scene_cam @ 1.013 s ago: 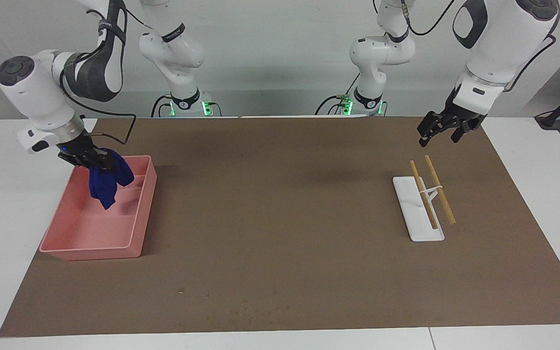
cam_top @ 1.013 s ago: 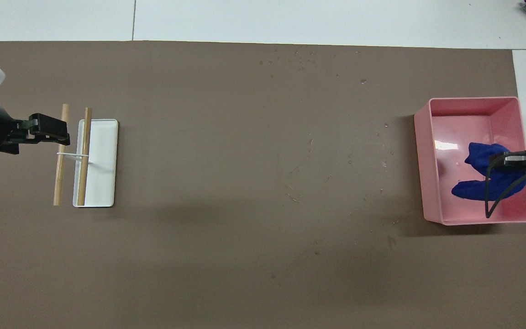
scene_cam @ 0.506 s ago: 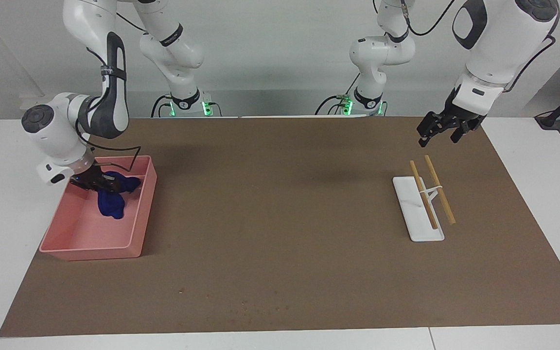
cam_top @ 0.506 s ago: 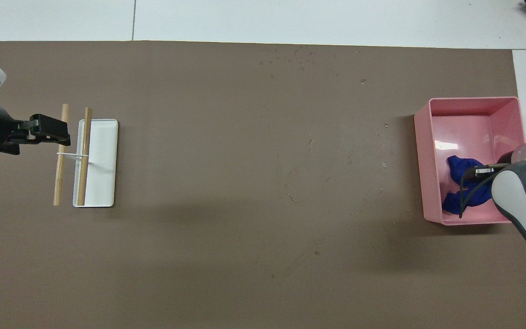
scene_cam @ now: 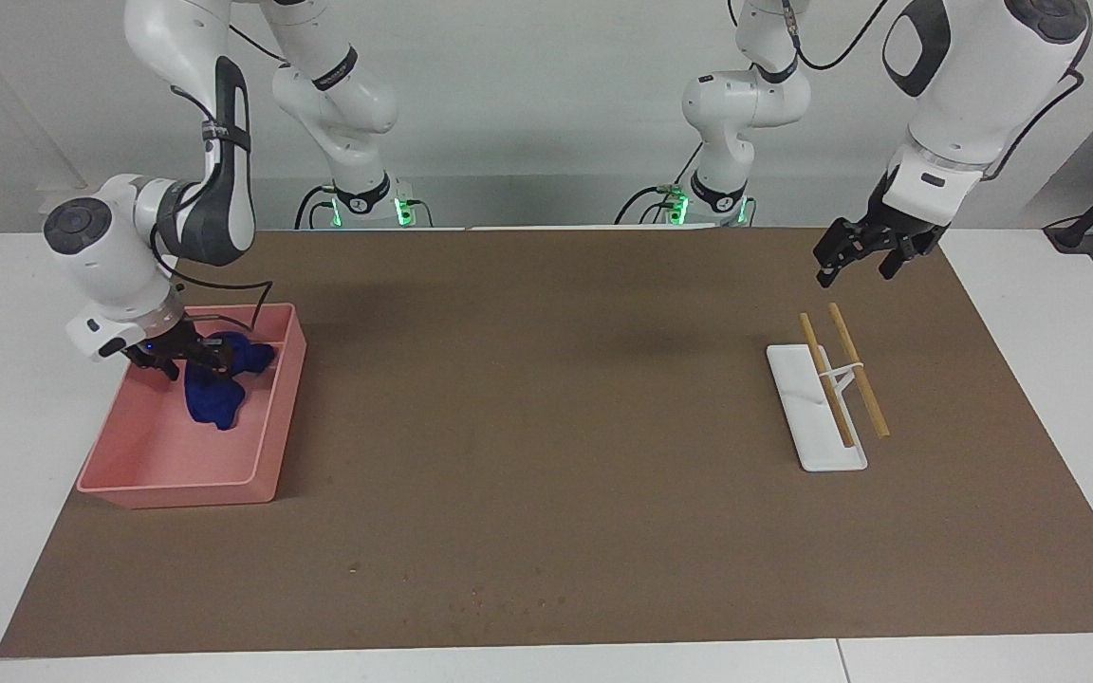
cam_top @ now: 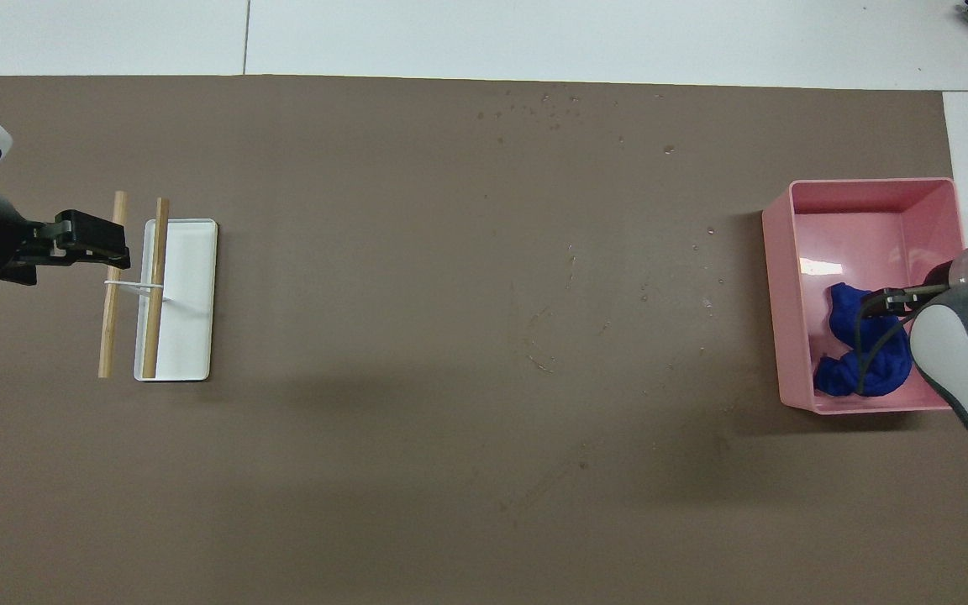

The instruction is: Wipe water with towel using both arms

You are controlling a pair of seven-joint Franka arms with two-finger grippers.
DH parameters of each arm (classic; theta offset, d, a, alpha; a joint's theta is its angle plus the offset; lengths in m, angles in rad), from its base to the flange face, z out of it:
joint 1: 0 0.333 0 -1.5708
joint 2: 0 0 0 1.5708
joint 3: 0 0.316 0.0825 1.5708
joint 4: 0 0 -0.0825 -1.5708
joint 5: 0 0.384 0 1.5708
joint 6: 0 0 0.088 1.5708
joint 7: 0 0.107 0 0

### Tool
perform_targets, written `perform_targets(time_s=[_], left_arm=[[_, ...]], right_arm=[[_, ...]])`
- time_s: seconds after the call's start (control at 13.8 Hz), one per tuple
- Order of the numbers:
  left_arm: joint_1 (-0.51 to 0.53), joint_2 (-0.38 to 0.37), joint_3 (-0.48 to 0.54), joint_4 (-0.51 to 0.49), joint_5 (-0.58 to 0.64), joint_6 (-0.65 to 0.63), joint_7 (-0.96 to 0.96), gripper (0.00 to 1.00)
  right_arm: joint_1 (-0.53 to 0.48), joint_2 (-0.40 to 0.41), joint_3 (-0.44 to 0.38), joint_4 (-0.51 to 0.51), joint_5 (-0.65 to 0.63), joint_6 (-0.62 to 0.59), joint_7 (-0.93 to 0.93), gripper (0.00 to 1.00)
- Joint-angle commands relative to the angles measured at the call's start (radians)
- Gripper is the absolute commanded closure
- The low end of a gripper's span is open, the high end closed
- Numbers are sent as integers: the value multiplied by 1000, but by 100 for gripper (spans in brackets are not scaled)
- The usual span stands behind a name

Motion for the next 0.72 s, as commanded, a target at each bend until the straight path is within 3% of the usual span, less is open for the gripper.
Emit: perform_targets(time_s=[0.0,0.51,0.65], left_arm=[[-13,-19,12,-27,-10,18,-8,0],[-13,-22,12,-37,-12,17,-16,0],[-14,-22,12,-37,-12,14,-19,0]], right_arm=[[0,-56,76,98,46,-118,95,2],[3,-72,306,406,71,-433,388,2],[1,-75,319,478,69,-479,393,2]])
